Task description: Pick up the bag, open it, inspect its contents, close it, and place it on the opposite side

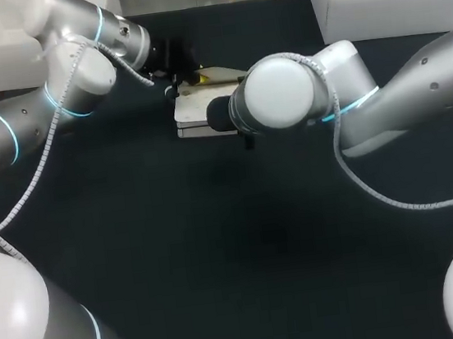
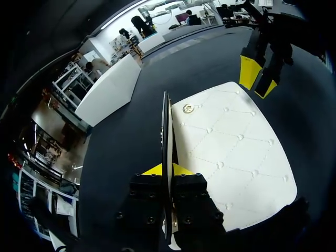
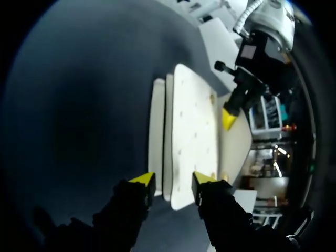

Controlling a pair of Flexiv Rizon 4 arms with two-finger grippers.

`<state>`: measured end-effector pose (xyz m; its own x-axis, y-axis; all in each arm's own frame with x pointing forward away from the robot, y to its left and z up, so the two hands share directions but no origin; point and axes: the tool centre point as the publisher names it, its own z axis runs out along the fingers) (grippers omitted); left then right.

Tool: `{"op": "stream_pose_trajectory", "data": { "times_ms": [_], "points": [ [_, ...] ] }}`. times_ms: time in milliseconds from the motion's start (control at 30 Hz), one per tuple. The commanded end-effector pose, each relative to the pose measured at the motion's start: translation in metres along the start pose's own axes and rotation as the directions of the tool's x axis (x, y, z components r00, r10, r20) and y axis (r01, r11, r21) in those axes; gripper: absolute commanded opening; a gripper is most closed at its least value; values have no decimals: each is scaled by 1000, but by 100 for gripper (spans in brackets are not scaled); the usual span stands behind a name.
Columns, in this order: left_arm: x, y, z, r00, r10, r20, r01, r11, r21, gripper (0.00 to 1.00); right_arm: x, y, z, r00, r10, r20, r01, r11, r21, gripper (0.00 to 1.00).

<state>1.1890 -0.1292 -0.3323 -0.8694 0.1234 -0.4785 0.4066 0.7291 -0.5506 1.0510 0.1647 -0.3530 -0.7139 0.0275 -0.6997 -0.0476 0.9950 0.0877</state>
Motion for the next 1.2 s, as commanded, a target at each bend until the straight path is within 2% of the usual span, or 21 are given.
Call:
{"op": "stream_pose_trajectory", "data": {
  "times_ms": [33,333,533,633,867,933,1000,1200],
  "points": [
    [-1,2,2,1000,3,-4,-3,1000,9,0,0,1,12,1000,-6,0,6,1000,3,42],
    [2,3,6,1000,11,-23,-10,1000,20,0,-5,-1,21,1000,22,-6,-22,1000,8,38],
    [2,1,8,999,23,-39,-22,1000,17,0,-8,-3,24,999,44,3,-44,999,11,21],
    [3,0,9,999,28,-47,-27,999,19,0,-9,-4,26,999,47,2,-47,999,9,23],
    [4,0,9,998,32,-54,-31,999,20,0,-10,-4,26,999,52,4,-52,999,3,22],
    [4,0,9,998,34,-55,-33,999,21,0,-9,-4,26,999,52,7,-52,999,2,18],
    [4,-1,9,998,36,-55,-35,999,24,0,-9,-4,25,998,55,9,-55,998,3,0],
    [8,-4,6,998,47,-41,-45,998,34,0,-6,-4,25,998,61,12,-61,998,0,0]
  ]
}}
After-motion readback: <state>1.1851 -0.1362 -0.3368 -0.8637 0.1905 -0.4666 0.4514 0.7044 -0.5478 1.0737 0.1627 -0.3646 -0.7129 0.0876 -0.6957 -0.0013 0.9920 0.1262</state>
